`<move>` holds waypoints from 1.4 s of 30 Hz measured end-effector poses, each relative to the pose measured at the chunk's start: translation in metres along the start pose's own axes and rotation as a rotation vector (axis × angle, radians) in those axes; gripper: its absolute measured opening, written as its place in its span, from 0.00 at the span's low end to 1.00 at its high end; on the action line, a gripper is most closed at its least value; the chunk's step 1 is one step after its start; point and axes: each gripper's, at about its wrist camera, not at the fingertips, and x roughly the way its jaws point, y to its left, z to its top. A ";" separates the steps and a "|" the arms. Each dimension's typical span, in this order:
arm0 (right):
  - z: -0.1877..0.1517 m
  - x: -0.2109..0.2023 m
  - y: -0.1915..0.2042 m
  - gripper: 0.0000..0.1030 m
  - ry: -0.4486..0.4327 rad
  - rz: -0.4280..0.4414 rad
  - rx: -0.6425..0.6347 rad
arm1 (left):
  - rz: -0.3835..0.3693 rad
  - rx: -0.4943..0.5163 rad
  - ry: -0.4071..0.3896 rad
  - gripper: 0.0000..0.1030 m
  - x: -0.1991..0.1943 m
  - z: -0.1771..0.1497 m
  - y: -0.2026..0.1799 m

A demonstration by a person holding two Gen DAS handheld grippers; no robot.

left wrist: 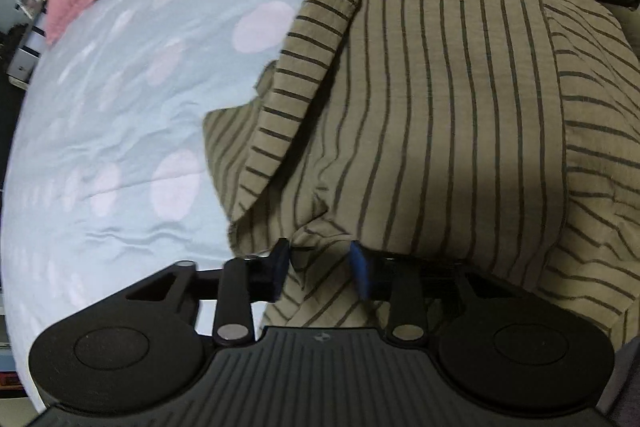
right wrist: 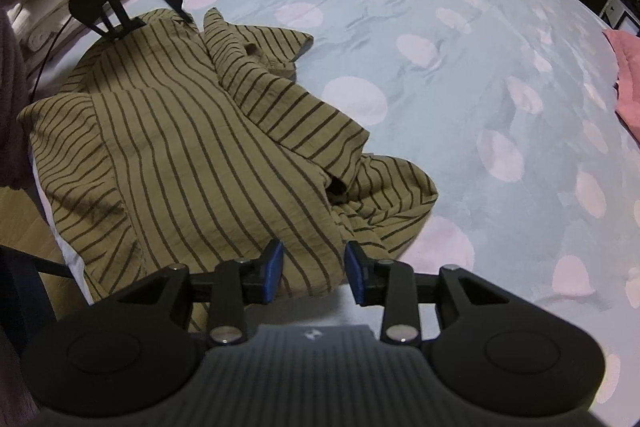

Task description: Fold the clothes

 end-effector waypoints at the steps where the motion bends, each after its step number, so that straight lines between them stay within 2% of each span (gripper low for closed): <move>1: 0.000 -0.001 -0.001 0.37 -0.006 0.008 0.000 | -0.010 -0.002 0.004 0.15 0.001 0.001 0.000; 5: -0.002 -0.004 -0.001 0.42 -0.032 0.029 -0.016 | -0.008 -0.063 0.018 0.04 0.002 -0.001 0.005; 9: -0.002 -0.001 -0.006 0.48 -0.052 -0.003 -0.002 | -0.011 -0.164 -0.008 0.03 -0.007 -0.008 0.012; 14: 0.003 0.009 -0.026 0.48 -0.081 0.043 0.122 | 0.035 -0.278 -0.015 0.02 -0.021 -0.016 0.021; 17: 0.006 0.022 -0.024 0.35 -0.045 0.089 0.141 | 0.064 -0.349 -0.017 0.02 -0.029 -0.024 0.026; 18: 0.007 0.024 -0.021 0.16 -0.033 0.099 0.130 | 0.074 -0.373 -0.016 0.02 -0.032 -0.027 0.027; 19: 0.009 0.023 -0.016 0.04 -0.033 0.097 0.107 | 0.083 -0.396 -0.015 0.02 -0.036 -0.031 0.028; 21: 0.012 0.020 -0.007 0.04 -0.036 0.088 0.062 | 0.108 -0.449 -0.010 0.03 -0.043 -0.040 0.030; 25: 0.019 -0.004 -0.004 0.02 -0.120 -0.029 0.071 | 0.153 -0.601 -0.025 0.03 -0.061 -0.060 0.042; 29: 0.030 -0.029 -0.002 0.02 -0.213 -0.169 0.122 | 0.183 -0.734 -0.087 0.03 -0.086 -0.073 0.047; 33: 0.041 -0.044 0.009 0.02 -0.267 -0.312 0.122 | 0.255 -0.842 -0.168 0.03 -0.114 -0.079 0.049; 39: 0.050 -0.088 0.022 0.02 -0.399 -0.436 0.130 | 0.316 -1.077 -0.404 0.02 -0.176 -0.095 0.053; 42: 0.047 -0.111 0.022 0.02 -0.455 -0.492 0.162 | 0.366 -1.097 -0.483 0.00 -0.206 -0.097 0.048</move>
